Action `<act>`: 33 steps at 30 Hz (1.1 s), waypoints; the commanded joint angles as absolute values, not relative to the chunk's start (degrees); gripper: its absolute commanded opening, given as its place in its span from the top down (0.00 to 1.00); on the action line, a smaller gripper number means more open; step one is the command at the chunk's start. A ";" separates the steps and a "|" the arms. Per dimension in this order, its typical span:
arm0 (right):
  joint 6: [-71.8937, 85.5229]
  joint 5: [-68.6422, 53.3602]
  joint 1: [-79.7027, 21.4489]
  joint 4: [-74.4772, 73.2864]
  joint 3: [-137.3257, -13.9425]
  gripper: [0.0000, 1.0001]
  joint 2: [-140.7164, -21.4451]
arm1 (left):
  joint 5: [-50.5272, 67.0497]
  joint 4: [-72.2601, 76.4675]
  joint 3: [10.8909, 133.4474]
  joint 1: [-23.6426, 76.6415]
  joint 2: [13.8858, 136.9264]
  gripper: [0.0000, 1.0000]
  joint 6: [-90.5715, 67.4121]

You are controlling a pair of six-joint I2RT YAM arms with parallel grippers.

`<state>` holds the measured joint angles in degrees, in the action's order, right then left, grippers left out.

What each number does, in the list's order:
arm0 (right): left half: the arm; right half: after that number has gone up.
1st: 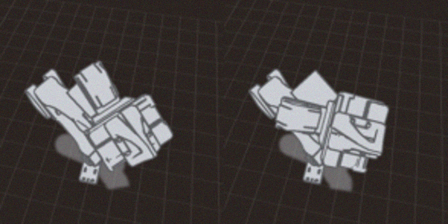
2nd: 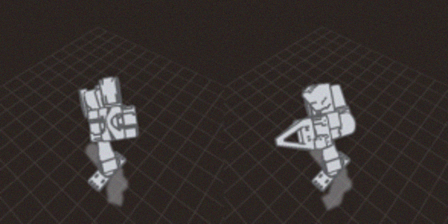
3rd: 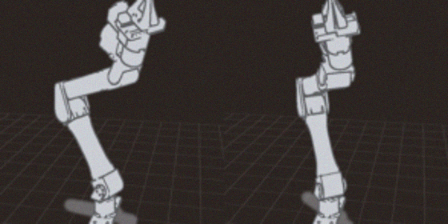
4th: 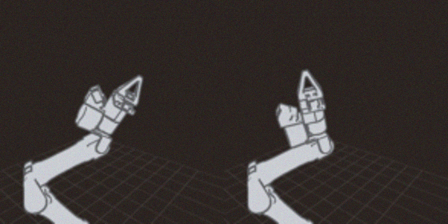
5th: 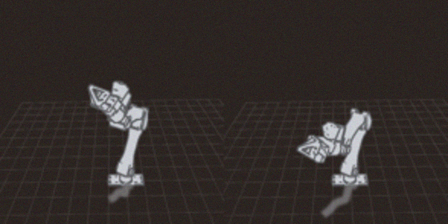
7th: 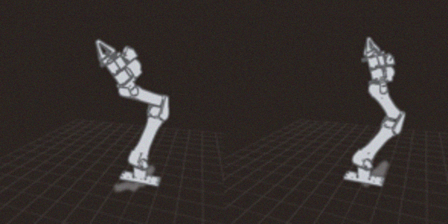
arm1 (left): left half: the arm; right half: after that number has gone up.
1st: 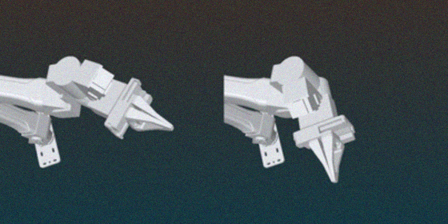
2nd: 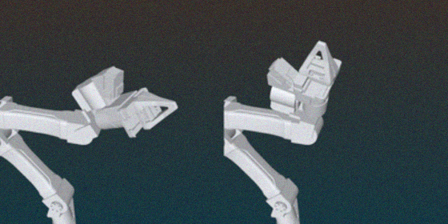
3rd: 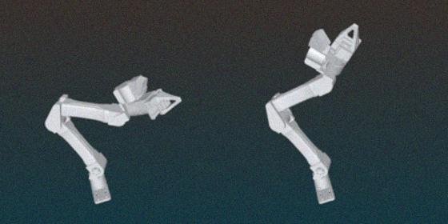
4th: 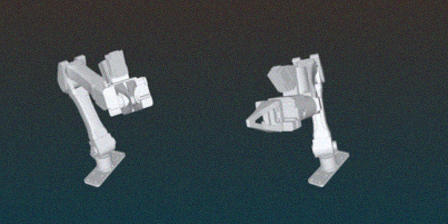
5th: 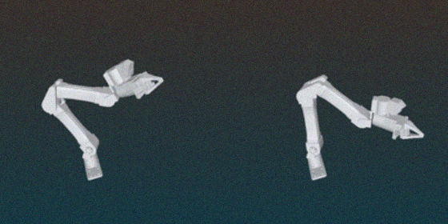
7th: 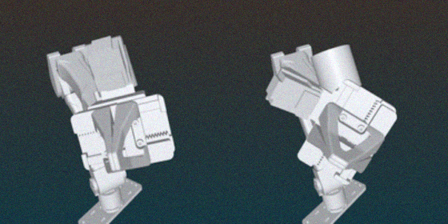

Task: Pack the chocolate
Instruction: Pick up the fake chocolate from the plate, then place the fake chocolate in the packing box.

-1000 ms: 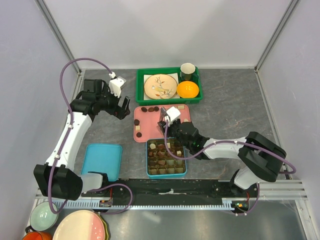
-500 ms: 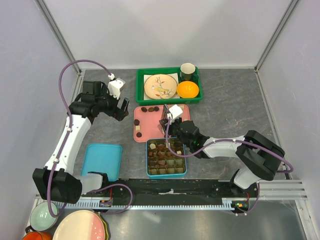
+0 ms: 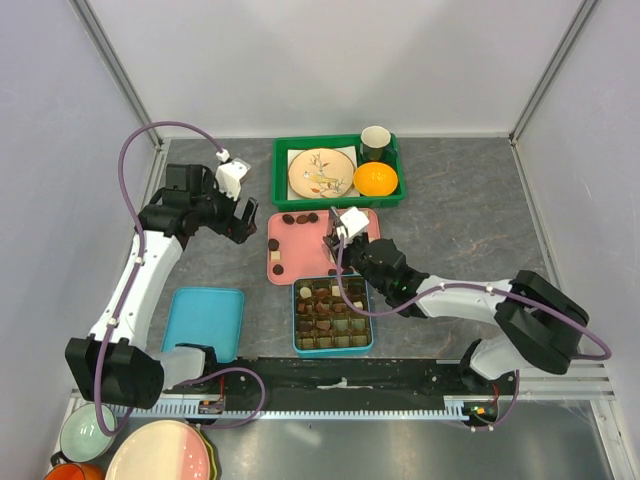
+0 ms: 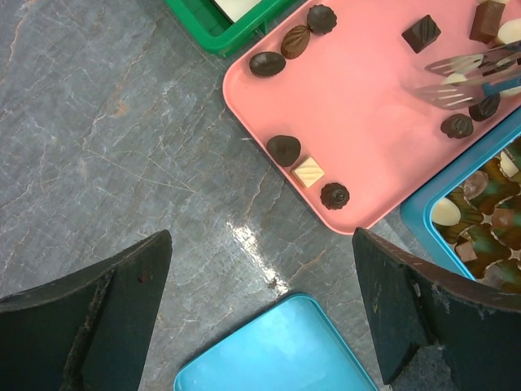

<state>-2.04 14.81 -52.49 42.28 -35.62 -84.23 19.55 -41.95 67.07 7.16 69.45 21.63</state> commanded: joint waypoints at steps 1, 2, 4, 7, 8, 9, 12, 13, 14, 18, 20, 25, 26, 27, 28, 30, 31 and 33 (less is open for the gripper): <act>-6.06 14.15 -52.38 41.84 -39.11 0.65 -78.93 | 19.42 -41.84 66.88 7.12 67.68 0.01 23.12; -6.06 13.80 -52.38 41.23 -39.55 0.65 -77.27 | 19.42 -41.75 66.88 7.12 67.68 0.01 23.12; -6.06 12.40 -52.38 38.77 -39.64 0.65 -75.42 | 19.51 -41.92 66.80 7.12 67.59 0.01 23.12; -4.75 10.64 -52.73 34.38 -38.76 0.65 -70.85 | 19.51 -42.01 66.36 7.12 67.33 0.01 23.12; -4.49 9.76 -53.00 33.06 -38.06 0.65 -68.23 | 19.42 -41.92 66.10 7.12 67.24 0.01 23.20; -4.22 9.32 -53.26 30.18 -37.71 0.65 -66.72 | 19.60 -42.01 65.92 7.12 67.24 0.01 23.12; -3.08 7.31 -55.01 24.99 -35.60 0.65 -60.31 | 19.42 -41.40 64.52 7.12 67.24 0.01 23.03; -2.64 6.77 -56.24 23.31 -35.16 0.65 -58.73 | 19.34 -41.31 63.82 7.12 67.32 0.01 23.03; -2.38 6.42 -57.03 21.29 -35.24 0.66 -55.93 | 19.34 -40.96 63.55 7.12 67.41 0.01 22.94; -0.88 5.89 -60.81 10.13 -35.51 0.66 -50.37 | 19.34 -40.34 62.14 7.12 67.76 0.01 22.68; -0.09 5.54 -62.92 5.65 -35.68 0.66 -48.26 | 19.42 -40.17 62.05 7.12 67.85 0.01 22.24; 3.51 5.97 -67.14 1.23 -34.55 0.64 -45.53 | 19.60 -39.90 61.87 7.12 67.94 0.01 21.80; 3.69 5.98 -67.58 1.14 -34.28 0.64 -45.44 | 19.51 -39.90 61.96 7.12 67.94 0.01 21.71; 4.21 6.24 -68.11 1.23 -34.02 0.63 -45.44 | 19.42 -39.90 61.96 7.12 67.85 0.01 21.71; 4.31 7.11 -68.99 1.32 -33.67 0.61 -45.87 | 19.42 -39.99 61.96 7.12 67.76 0.01 21.80; 4.57 7.64 -69.78 1.93 -33.40 0.60 -46.49 | 19.34 -40.08 62.05 7.12 67.76 0.01 21.71; 4.57 8.08 -70.05 2.37 -33.31 0.59 -47.10 | 19.25 -40.25 62.14 7.12 67.68 0.01 21.80; 4.83 9.31 -70.66 4.04 -32.61 0.57 -47.55 | 19.25 -40.34 62.31 7.12 67.68 0.01 21.80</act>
<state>3.18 6.66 -69.47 1.34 -33.21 -46.96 19.53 -41.63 62.00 7.16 68.51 21.58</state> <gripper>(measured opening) 0.420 0.991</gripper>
